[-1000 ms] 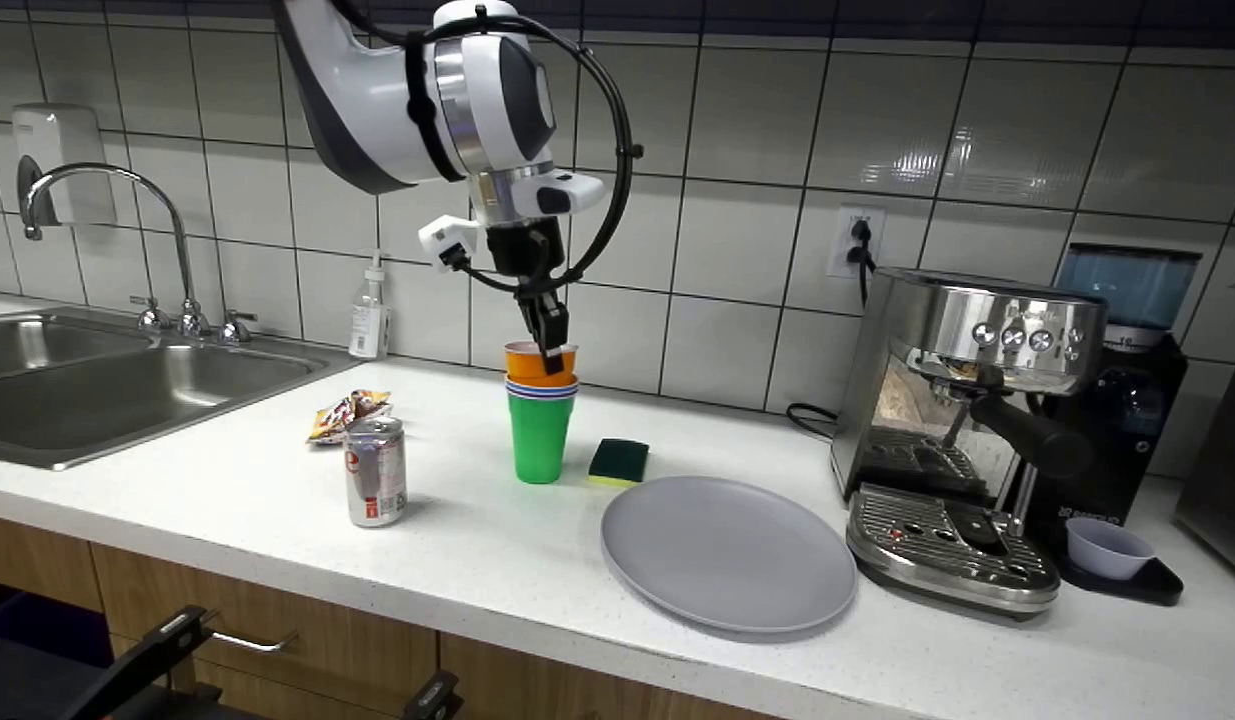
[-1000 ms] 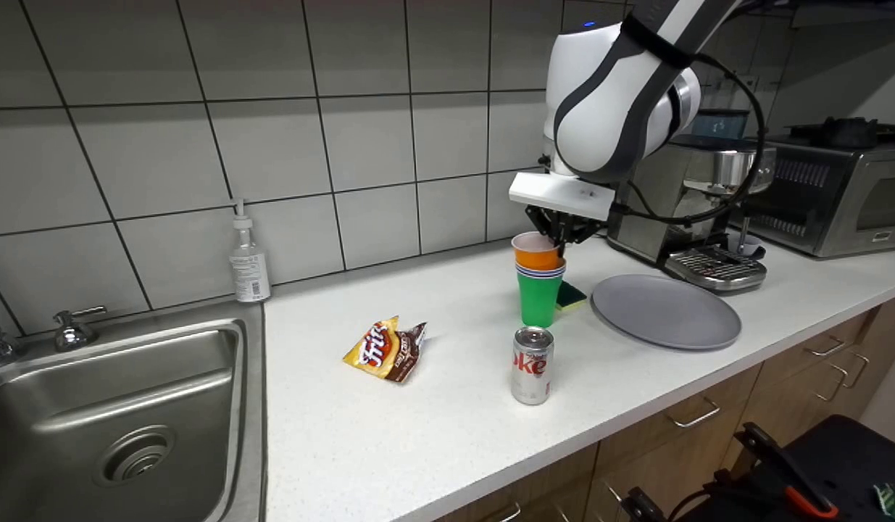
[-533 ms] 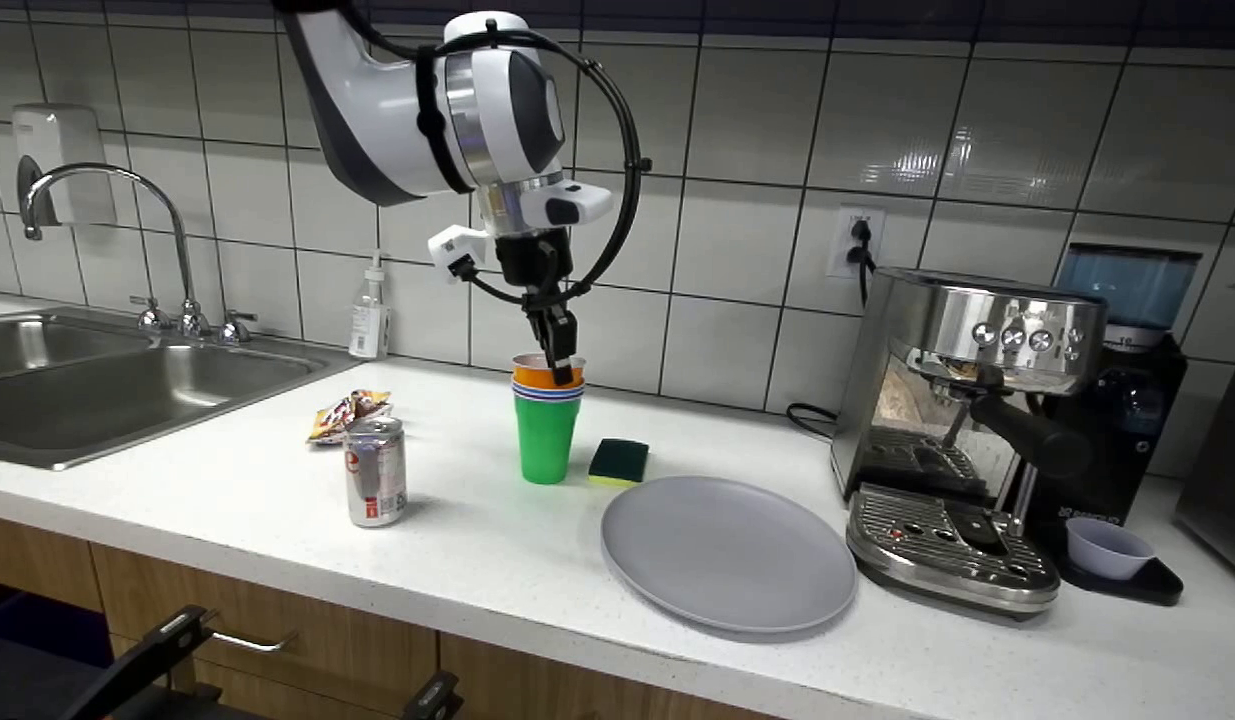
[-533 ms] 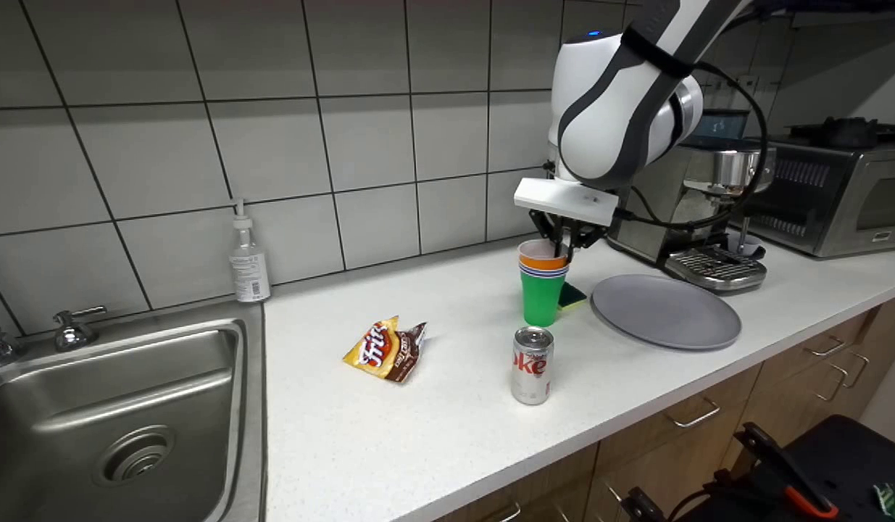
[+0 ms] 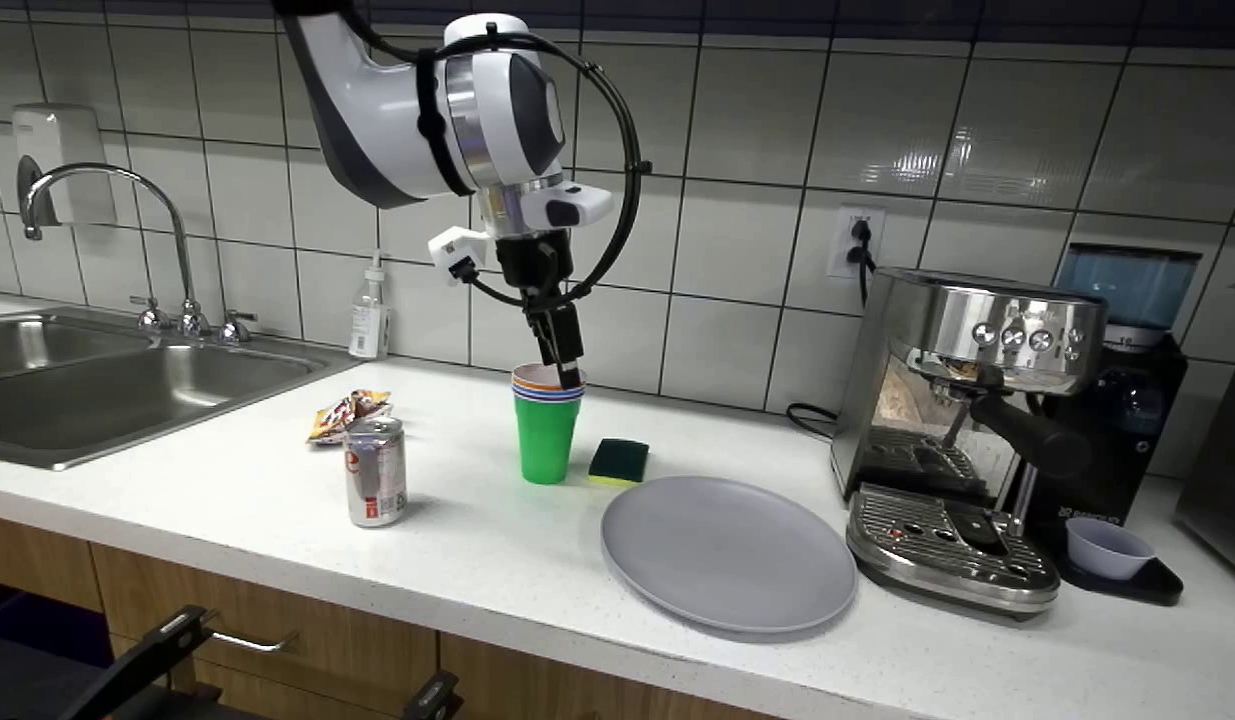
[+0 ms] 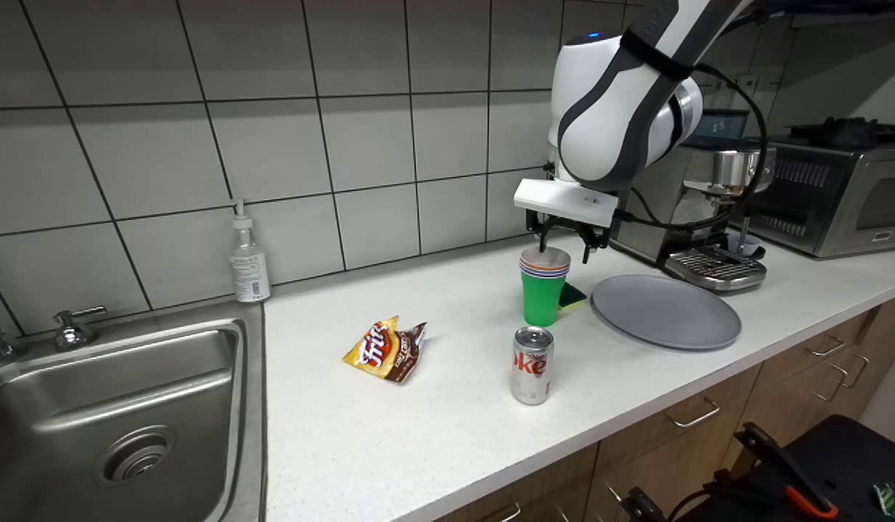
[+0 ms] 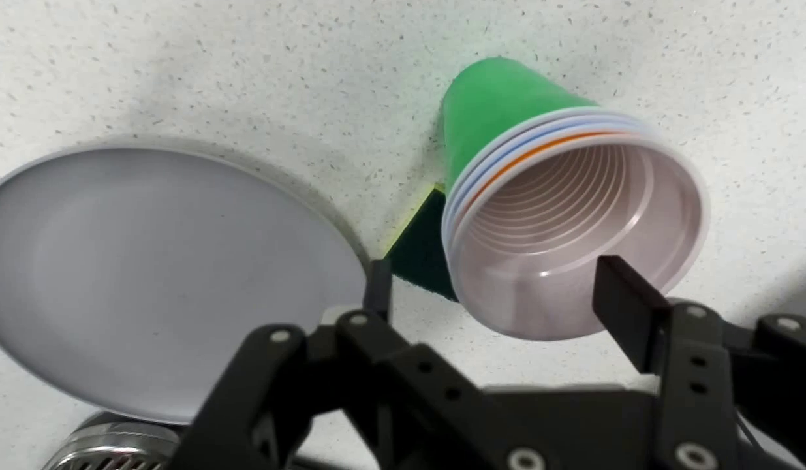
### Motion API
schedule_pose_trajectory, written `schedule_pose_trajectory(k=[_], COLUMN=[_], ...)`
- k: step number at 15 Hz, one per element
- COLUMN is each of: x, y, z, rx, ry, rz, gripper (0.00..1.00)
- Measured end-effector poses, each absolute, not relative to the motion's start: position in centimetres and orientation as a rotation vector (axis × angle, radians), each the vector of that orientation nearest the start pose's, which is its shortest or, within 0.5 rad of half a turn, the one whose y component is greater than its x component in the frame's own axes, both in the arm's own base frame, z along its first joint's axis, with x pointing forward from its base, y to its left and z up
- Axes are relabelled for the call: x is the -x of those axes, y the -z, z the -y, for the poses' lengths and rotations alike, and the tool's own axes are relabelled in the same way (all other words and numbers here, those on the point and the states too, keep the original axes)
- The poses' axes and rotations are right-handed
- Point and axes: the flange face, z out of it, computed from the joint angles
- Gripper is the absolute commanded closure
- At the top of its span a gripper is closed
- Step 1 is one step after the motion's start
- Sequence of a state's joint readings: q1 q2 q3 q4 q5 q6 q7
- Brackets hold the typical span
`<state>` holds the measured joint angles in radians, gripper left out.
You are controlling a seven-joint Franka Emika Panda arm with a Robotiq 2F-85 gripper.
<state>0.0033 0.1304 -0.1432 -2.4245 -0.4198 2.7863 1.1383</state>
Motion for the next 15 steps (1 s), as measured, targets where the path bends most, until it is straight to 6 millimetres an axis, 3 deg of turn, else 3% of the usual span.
schedule_pose_trajectory(k=[9,15], x=[-50.0,-47.7], y=[-29.5,-30.9], z=[6.1,6.6], rx=[2.868,2.987], ry=[0.525,0.473], rz=[-1.335,-1.050], gripper=[0.00,0.00])
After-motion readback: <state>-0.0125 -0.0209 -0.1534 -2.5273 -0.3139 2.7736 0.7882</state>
